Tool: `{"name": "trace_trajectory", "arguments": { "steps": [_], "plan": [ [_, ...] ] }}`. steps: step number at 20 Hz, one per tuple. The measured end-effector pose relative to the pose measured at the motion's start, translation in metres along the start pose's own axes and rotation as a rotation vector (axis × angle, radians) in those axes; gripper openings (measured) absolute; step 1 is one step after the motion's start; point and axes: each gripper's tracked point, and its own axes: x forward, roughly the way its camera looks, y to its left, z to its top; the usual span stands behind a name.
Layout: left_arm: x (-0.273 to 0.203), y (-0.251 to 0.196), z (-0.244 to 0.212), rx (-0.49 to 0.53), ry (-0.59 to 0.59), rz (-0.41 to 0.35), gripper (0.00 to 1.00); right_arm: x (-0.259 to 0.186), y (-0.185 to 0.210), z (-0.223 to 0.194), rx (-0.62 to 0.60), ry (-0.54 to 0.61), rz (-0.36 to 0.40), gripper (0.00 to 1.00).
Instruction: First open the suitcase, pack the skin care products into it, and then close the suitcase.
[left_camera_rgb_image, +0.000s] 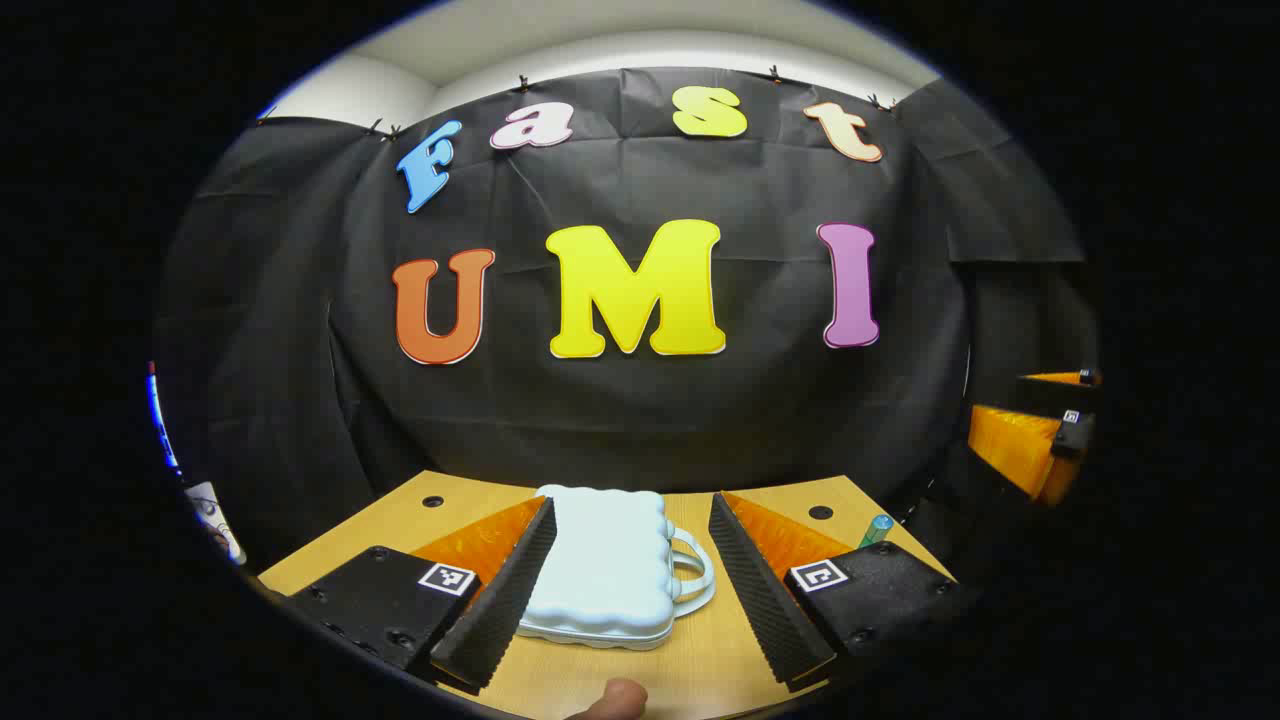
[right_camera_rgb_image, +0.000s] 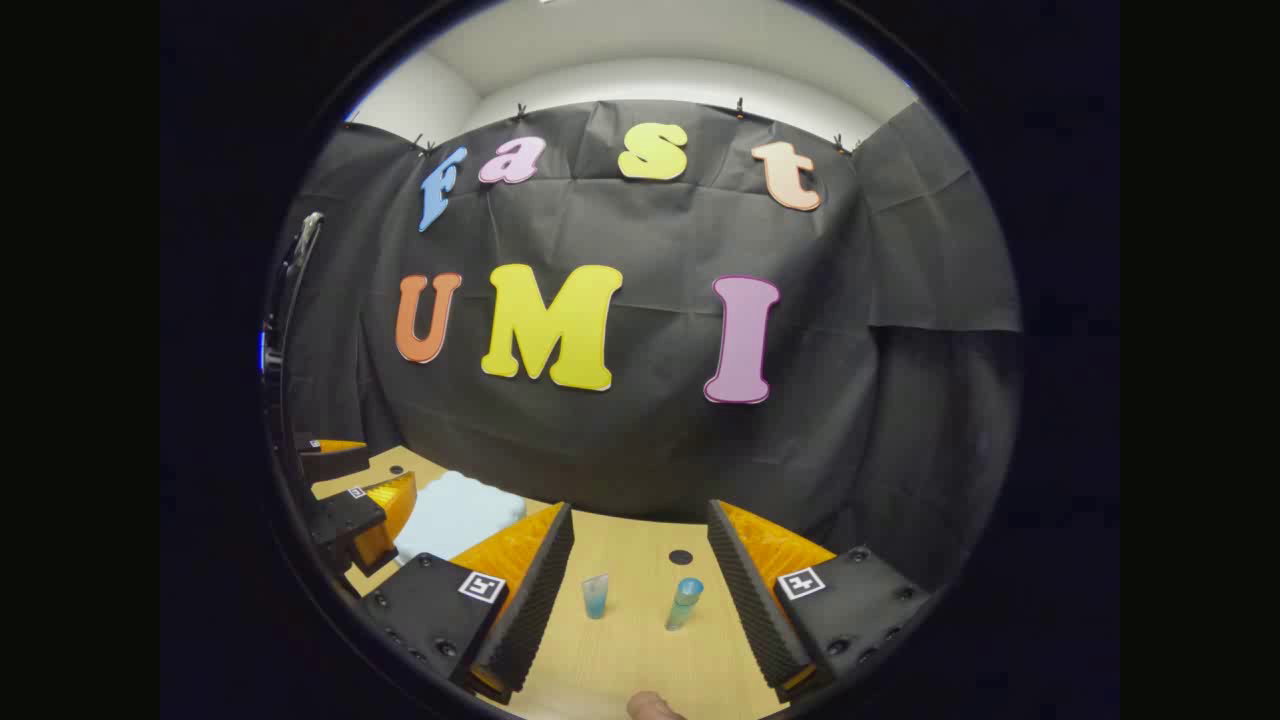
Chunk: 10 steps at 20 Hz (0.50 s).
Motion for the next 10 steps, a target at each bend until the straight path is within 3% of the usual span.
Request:
{"name": "trace_trajectory", "arguments": {
  "steps": [5,10],
  "plan": [
    [0.015,-0.013,-0.035,0.148,-0.007,0.006,0.98,-0.007,-0.037,-0.011,-0.020,0.011,-0.058,0.80],
    [0.049,-0.035,-0.099,0.457,0.038,0.008,0.98,-0.011,-0.083,-0.036,-0.007,0.049,-0.120,0.79]
  ]
}}
